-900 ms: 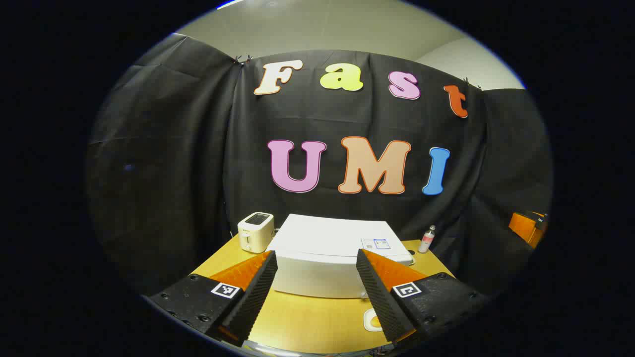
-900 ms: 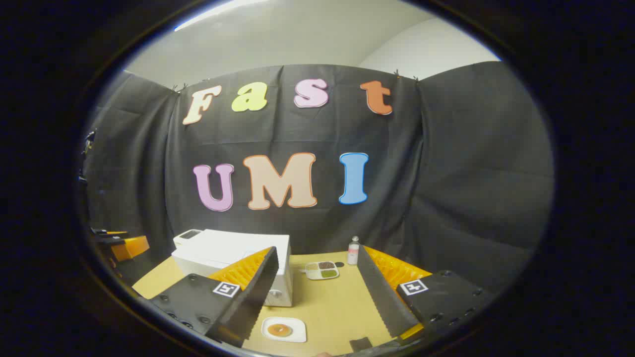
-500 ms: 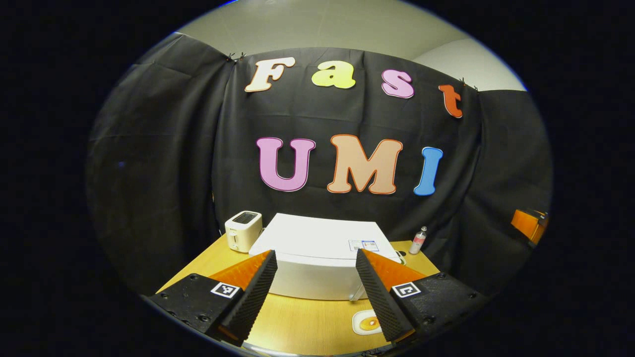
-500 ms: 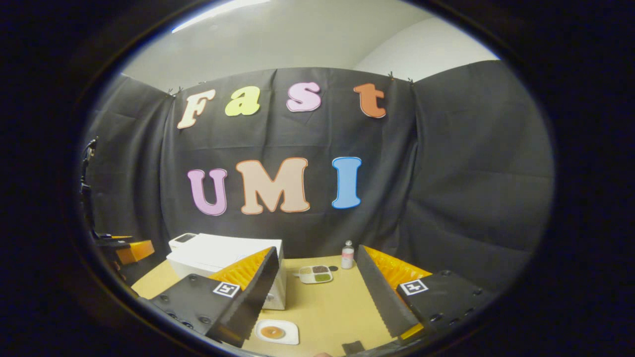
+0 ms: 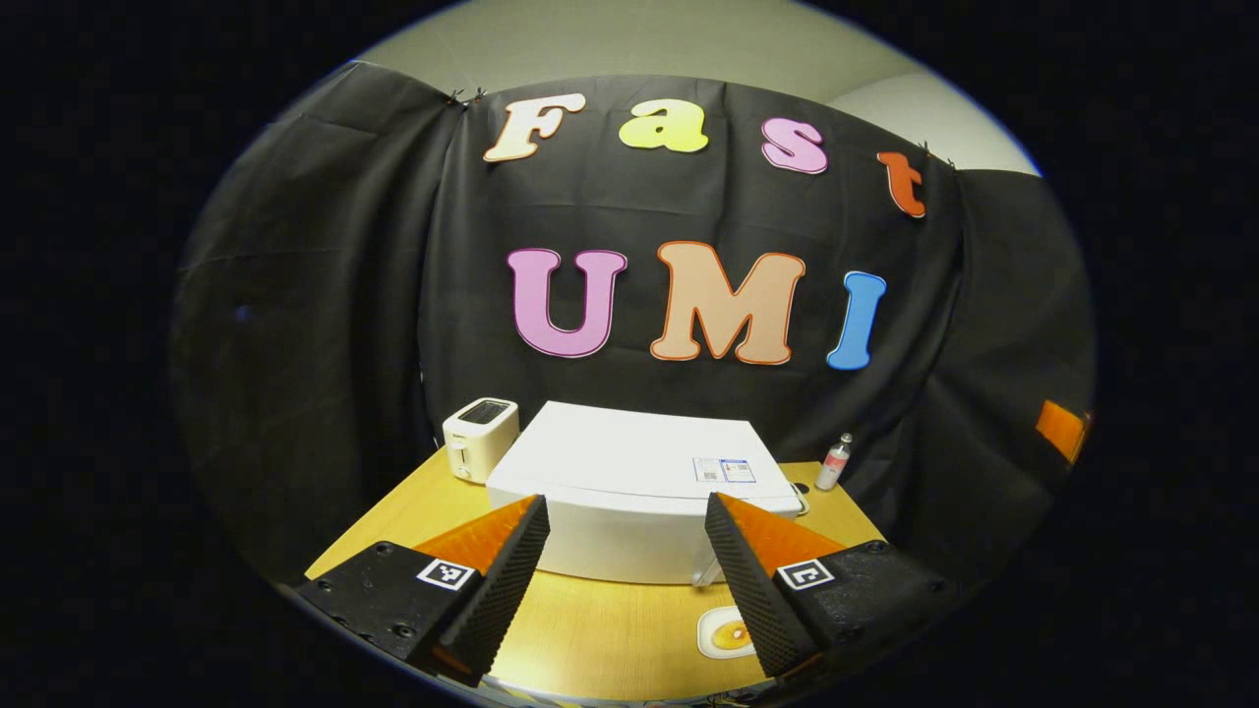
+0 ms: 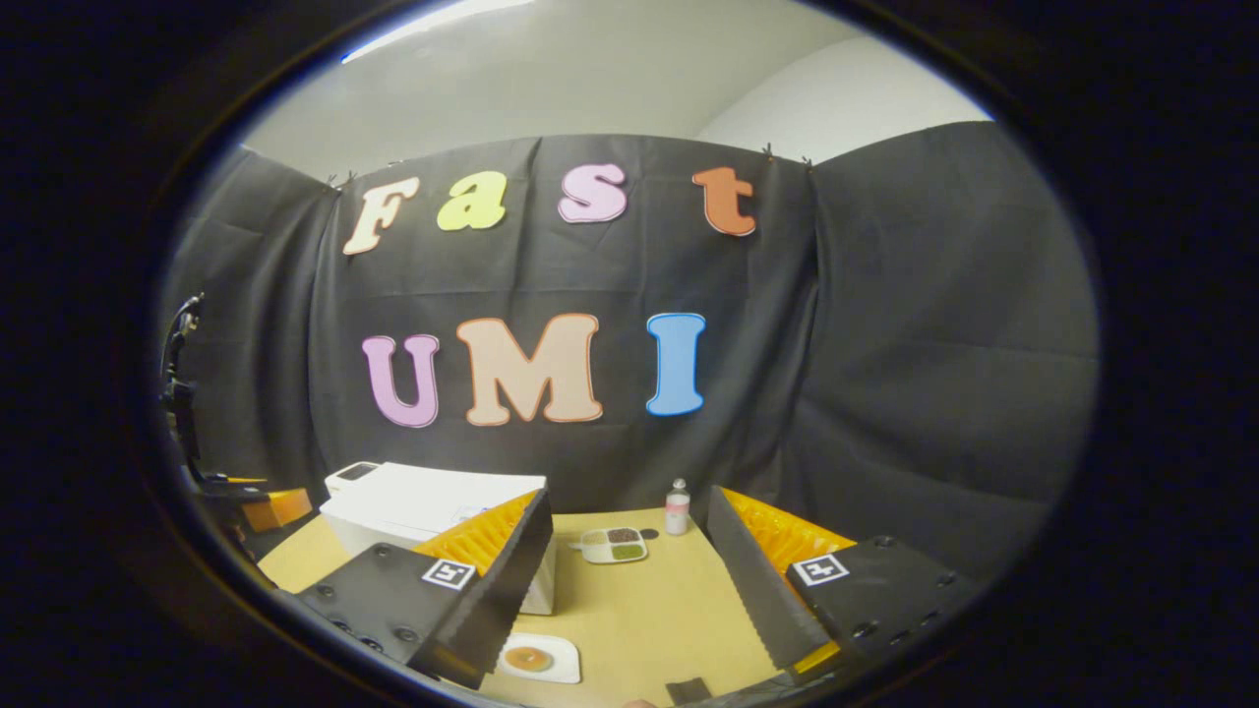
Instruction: Open the microwave oven with the left hand, put the food in, and close the microwave oven.
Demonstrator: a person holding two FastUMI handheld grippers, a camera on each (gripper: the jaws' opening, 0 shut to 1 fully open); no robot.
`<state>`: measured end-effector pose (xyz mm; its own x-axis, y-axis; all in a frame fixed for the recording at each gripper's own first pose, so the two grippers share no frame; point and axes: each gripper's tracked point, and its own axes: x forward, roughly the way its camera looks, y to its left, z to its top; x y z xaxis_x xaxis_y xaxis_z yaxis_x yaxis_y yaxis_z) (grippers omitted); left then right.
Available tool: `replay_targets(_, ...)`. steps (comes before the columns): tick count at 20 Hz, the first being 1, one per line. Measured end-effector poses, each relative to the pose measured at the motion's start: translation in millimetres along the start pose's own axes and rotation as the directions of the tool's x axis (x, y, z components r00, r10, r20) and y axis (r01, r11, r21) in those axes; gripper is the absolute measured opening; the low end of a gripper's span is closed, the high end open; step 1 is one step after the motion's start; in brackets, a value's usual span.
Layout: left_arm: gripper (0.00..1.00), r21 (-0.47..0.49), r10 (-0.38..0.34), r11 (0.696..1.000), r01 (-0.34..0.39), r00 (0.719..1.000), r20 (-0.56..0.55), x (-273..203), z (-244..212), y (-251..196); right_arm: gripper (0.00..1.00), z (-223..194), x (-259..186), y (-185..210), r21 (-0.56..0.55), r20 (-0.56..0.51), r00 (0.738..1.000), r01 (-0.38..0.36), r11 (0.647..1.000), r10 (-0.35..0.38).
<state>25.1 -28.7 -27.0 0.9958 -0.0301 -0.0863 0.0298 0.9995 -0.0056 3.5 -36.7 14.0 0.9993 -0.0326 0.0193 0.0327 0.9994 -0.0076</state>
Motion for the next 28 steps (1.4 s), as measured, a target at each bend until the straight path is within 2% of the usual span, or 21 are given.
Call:
replay_targets(5, 0.95, 0.008, -0.018, 1.0, 0.019, 1.0, -0.017, -2.6, -16.6, -5.9, 0.96, -17.5, -2.7, -0.3, -0.012, -0.022, 1.0, 0.0, 1.0, -0.001)
replay_targets(7, 0.96, 0.014, -0.012, 1.0, 0.013, 0.999, -0.035, -3.5, -28.7, -5.0, 1.0, -32.4, -2.4, 4.4, -0.004, -0.054, 0.998, -0.017, 1.0, 0.016)
replay_targets(9, 0.96, 0.013, -0.012, 1.0, 0.013, 0.998, -0.055, -4.7, -41.6, -5.1, 0.96, -44.8, -0.6, 8.2, 0.003, -0.078, 0.996, -0.036, 0.999, 0.036)
replay_targets(14, 0.96, 0.008, -0.007, 1.0, 0.008, 0.99, -0.138, 8.0, -89.1, -6.7, 0.97, -64.0, 4.6, 8.7, 0.021, -0.12, 0.991, -0.059, 0.998, 0.061)
replay_targets(17, 0.96, -0.009, -0.046, 0.999, 0.045, 0.983, -0.176, 21.7, -113.6, -21.5, 0.97, -68.5, 6.3, 2.5, 0.028, -0.124, 0.991, -0.045, 0.999, 0.048)
replay_targets(22, 0.96, 0.026, -0.101, 0.994, 0.109, 0.971, -0.215, 50.1, -148.0, -45.2, 0.96, -82.9, 10.1, -0.7, 0.072, -0.158, 0.987, -0.019, 0.997, 0.03)
replay_targets(25, 0.96, 0.023, -0.155, 0.986, 0.166, 0.955, -0.253, 68.8, -168.9, -63.4, 0.95, -88.9, 11.4, -1.3, 0.093, -0.173, 0.985, -0.009, 0.996, 0.025)
replay_targets(28, 0.95, 0.027, -0.169, 0.982, 0.186, 0.938, -0.302, 87.5, -189.6, -70.1, 0.93, -89.1, 13.6, -7.1, 0.097, -0.173, 0.985, 0.013, 0.995, 0.004)
